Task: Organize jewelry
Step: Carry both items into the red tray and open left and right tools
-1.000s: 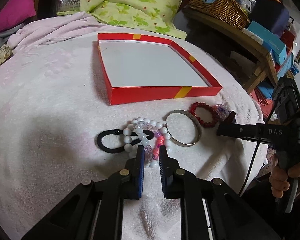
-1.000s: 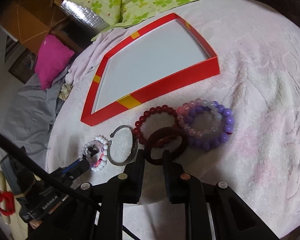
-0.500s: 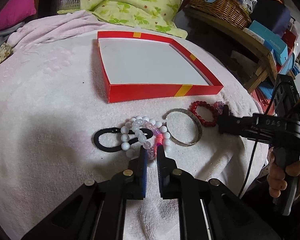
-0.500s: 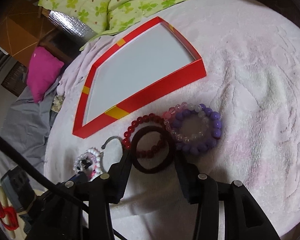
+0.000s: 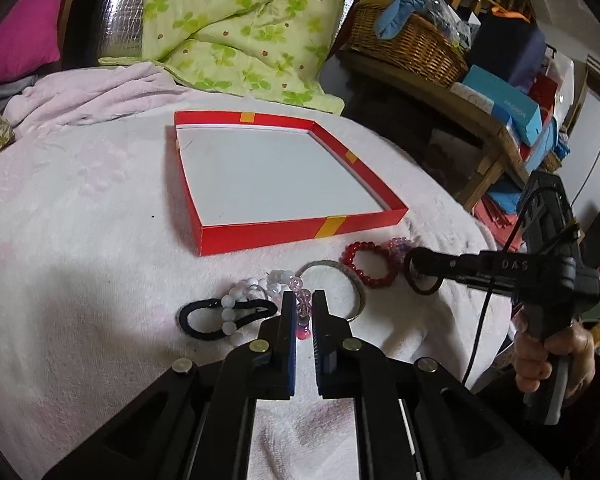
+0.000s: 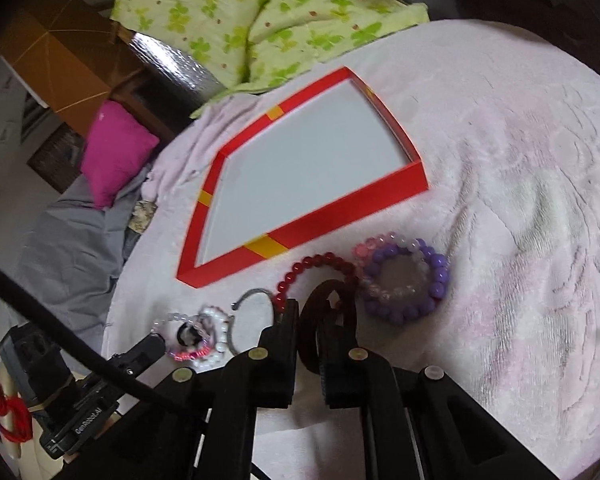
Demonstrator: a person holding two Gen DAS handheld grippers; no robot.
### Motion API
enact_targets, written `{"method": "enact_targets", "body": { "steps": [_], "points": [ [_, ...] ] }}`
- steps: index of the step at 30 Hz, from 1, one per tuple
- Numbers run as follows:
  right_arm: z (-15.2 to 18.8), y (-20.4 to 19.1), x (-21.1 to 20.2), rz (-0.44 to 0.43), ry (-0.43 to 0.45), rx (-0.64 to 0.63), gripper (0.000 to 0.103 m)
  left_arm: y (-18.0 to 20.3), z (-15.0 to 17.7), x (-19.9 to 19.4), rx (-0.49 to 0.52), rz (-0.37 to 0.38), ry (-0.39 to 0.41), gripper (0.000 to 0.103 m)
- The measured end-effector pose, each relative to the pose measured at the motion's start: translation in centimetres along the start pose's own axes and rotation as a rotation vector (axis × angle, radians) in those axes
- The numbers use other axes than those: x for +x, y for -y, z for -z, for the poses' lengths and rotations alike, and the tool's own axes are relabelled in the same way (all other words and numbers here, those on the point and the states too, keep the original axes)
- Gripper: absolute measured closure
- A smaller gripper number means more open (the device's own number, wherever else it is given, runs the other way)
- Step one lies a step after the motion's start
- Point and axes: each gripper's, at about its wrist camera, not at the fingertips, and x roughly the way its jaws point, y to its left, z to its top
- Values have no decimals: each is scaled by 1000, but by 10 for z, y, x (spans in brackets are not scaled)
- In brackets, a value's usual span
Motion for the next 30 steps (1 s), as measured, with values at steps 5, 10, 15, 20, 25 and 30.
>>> {"method": "enact_targets", "body": {
  "steps": [5, 10, 15, 20, 25, 30],
  "points": [
    [2, 8, 7, 17, -49, 45, 93, -7, 4, 5, -16, -22, -36, 95],
    [0, 27, 4, -12, -55, 124, 93, -8, 6, 2, -14, -13, -34, 95],
    [-3, 33, -4, -147, -32, 178, 93, -3, 2, -6, -11, 24, -4, 95],
    [-7, 30, -8, -225, -3, 194, 93, 2, -6, -13, -16, 56, 24, 95],
    [-20, 20, -4, -261, 11, 192, 93, 2, -26, -15, -42, 97, 48, 95],
    [-51, 5, 6, -287, 56, 182, 93, -9, -71, -12, -69, 76, 98, 95]
  ]
}}
